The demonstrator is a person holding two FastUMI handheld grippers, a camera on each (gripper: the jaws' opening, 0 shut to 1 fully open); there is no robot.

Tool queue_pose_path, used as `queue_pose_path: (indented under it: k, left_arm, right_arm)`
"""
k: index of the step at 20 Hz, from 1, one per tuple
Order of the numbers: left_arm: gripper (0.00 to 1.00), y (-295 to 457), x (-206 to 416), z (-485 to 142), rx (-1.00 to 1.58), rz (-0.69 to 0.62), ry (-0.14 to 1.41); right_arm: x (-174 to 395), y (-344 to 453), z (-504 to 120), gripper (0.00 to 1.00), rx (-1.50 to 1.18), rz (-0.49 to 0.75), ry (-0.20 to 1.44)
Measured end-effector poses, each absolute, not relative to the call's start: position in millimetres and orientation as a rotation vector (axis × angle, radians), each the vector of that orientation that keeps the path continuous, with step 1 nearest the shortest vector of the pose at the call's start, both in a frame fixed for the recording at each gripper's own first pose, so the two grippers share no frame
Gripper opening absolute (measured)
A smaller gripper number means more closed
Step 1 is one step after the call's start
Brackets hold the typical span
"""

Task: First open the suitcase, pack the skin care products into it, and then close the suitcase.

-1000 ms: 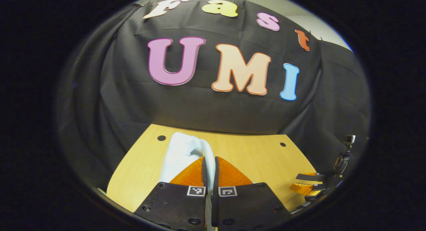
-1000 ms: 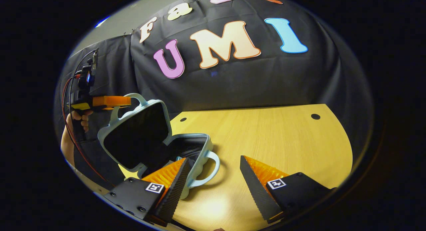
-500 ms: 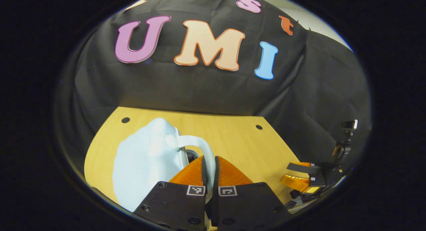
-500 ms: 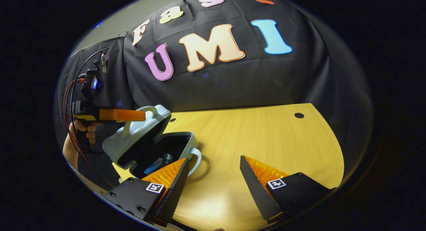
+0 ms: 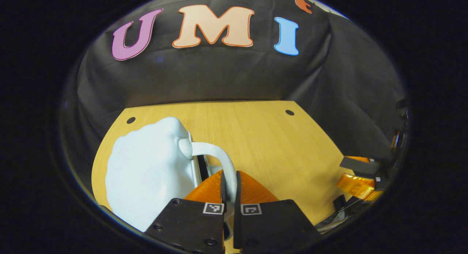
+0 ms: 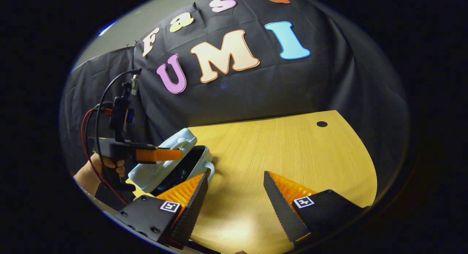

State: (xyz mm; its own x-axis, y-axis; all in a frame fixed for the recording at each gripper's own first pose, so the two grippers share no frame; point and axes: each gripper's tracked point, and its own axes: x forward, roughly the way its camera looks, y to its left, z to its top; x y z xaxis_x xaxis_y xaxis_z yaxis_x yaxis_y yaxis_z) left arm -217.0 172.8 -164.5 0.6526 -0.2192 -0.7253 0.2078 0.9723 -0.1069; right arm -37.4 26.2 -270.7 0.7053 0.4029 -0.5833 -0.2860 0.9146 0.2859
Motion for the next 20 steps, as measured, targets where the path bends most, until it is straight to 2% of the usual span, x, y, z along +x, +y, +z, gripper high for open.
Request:
queue_pose_path:
  k: [1, 6, 8, 12, 14, 16, 20]
  left_arm:
    - [0.09, 165, -218, -161, -0.026, -0.235, 0.807]
    - [0.98, 150, -218, -107, -0.013, -0.159, 0.574]
    - [0.95, 161, -217, -86, -0.002, -0.09, 0.488]
    - [0.96, 197, -223, -30, 0.1, 0.028, 0.322]
    - [0.99, 209, -221, -1, 0.155, 0.025, 0.267]
    - [0.96, 210, -222, 16, 0.158, -0.005, 0.227]
    - [0.96, 224, -221, 19, 0.136, -0.022, 0.233]
  right_arm:
    - [-37, 23, -267, 0.97, 0.177, 0.393, 0.681]
    - [-19, 21, -240, 0.99, 0.127, 0.402, 0.603]
    - [-5, 25, -217, 0.98, 0.107, 0.378, 0.518]
    - [23, 41, -159, 0.98, 0.116, 0.28, 0.338]
    - [28, 49, -132, 0.98, 0.131, 0.238, 0.28]
    - [32, 55, -110, 0.98, 0.107, 0.213, 0.226]
    - [30, 71, -55, 0.98, 0.037, 0.183, 0.074]
